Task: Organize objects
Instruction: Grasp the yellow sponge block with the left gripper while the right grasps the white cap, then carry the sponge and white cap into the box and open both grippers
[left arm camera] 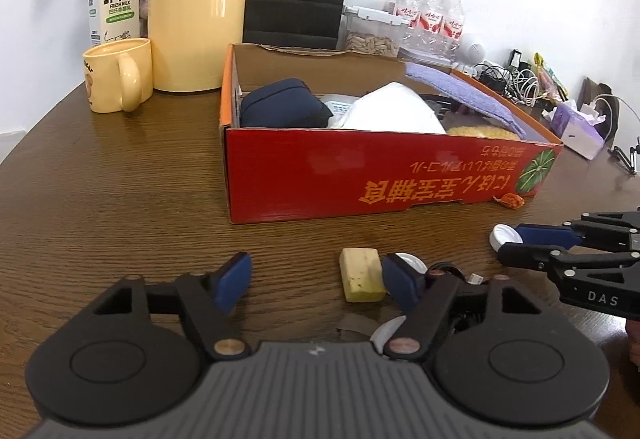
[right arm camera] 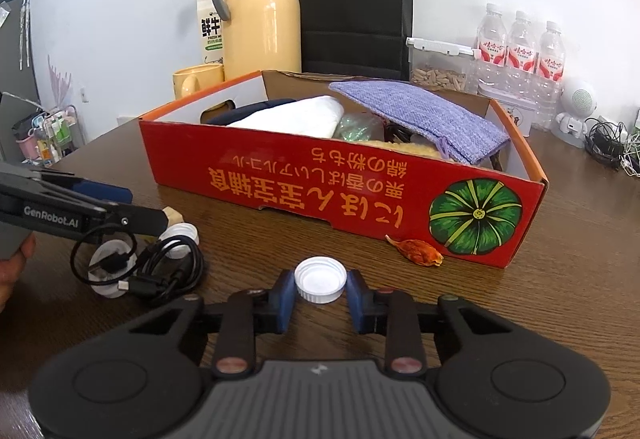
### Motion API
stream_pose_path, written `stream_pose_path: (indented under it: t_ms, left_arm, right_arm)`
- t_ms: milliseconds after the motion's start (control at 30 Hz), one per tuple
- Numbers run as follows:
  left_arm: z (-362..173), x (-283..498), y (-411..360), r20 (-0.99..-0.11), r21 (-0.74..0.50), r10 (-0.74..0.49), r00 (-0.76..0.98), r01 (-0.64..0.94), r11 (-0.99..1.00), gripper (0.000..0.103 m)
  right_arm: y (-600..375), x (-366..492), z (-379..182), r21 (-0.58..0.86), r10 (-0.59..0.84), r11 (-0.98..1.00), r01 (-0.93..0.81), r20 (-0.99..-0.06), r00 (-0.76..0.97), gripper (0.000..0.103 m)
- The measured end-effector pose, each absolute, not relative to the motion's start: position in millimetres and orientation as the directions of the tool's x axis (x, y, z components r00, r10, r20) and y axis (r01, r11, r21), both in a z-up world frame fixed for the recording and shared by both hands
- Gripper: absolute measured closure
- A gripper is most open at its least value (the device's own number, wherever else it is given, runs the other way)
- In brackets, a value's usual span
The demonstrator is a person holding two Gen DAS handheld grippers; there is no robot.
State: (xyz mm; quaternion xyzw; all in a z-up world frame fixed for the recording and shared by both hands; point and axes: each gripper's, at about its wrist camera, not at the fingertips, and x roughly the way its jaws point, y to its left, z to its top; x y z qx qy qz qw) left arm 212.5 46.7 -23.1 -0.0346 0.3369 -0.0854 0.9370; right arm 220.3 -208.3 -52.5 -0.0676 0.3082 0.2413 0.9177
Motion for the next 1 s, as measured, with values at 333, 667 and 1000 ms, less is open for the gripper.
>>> stream_pose_path:
  t_ms: [333, 667, 1000]
  left_arm:
    - [-20.7, 208.8, 49.5, -0.614, -0.086, -0.119, 0.78, 0.084, 0.993, 0.042]
    - [-24.5, 209.8, 40.0, -0.623, -0.045, -0.114, 0.774, 0.11, 0.993, 0.047]
    - [-19.7, 203.1, 41.0, -0.584, -0.053, -0.122, 0.803, 0.112, 0.992, 0.082]
  right_arm:
    - [-209.3, 220.3, -52.7, 0.028, 0.4, 0.876, -0.481, -0.598, 0.694, 0.076]
    - [-208.9, 219.3, -52.7, 0.019, 0.398, 0.875, -0.484, -0.598, 0.696, 0.076]
    - [-202.9, 215.1, -50.6, 0.01, 0.401, 0.874, -0.485, -0.578, 0.711, 0.076]
